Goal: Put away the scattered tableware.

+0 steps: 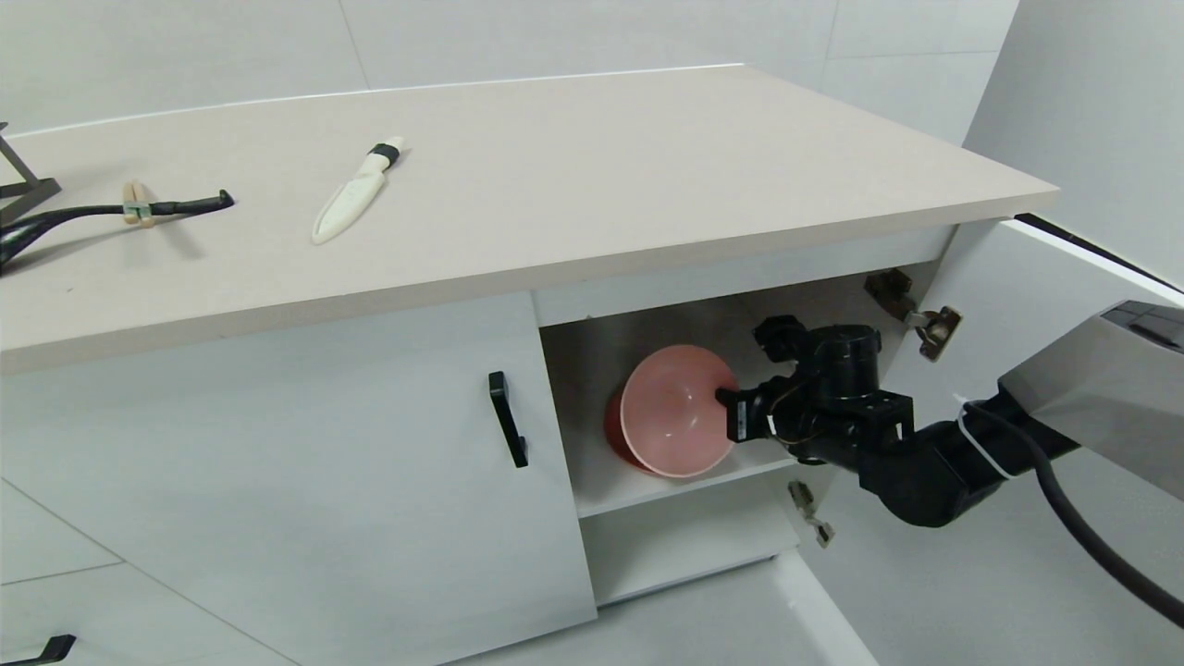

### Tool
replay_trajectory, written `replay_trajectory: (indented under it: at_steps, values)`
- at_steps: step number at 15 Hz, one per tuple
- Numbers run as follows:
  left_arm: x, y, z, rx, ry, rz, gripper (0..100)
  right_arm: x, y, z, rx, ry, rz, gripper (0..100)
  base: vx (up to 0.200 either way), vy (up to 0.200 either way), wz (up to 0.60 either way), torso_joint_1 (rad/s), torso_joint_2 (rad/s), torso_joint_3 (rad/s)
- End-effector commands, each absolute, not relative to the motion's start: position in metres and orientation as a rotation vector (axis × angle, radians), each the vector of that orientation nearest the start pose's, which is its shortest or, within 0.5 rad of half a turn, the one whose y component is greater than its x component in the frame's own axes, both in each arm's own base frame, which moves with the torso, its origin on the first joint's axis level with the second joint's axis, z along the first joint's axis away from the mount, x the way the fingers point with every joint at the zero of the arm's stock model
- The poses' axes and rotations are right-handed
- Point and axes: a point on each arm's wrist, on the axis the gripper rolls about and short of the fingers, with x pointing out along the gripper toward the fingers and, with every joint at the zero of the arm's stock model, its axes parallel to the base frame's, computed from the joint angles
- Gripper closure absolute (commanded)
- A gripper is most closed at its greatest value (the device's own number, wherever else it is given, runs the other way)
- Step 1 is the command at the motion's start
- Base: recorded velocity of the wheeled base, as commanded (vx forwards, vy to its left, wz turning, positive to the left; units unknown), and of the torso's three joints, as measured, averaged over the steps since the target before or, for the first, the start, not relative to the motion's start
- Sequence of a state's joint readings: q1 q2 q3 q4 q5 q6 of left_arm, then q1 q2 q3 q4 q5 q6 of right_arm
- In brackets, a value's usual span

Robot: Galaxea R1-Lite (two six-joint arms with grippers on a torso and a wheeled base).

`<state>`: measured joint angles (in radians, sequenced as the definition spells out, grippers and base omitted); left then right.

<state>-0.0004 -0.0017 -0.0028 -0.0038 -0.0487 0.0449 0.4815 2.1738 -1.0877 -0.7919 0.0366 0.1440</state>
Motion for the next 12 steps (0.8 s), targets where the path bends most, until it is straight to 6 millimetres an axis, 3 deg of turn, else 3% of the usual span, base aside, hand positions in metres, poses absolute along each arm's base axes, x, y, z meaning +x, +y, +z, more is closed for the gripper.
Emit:
replay_trajectory:
  at_steps: [1,12]
  values:
    - [-0.023,-0.001,0.076,0.04,-0.007,-0.05,0,0.379,0.199,0.101,0.072,0.331,0.492,100,0.0,0.0,0.0,0.0,0.0,0.0]
    - [-0.023,-0.001,0.076,0.008,-0.005,-0.046,0,0.391,0.204,0.082,0.059,0.364,0.487,100,0.0,0.0,0.0,0.0,0.0,0.0]
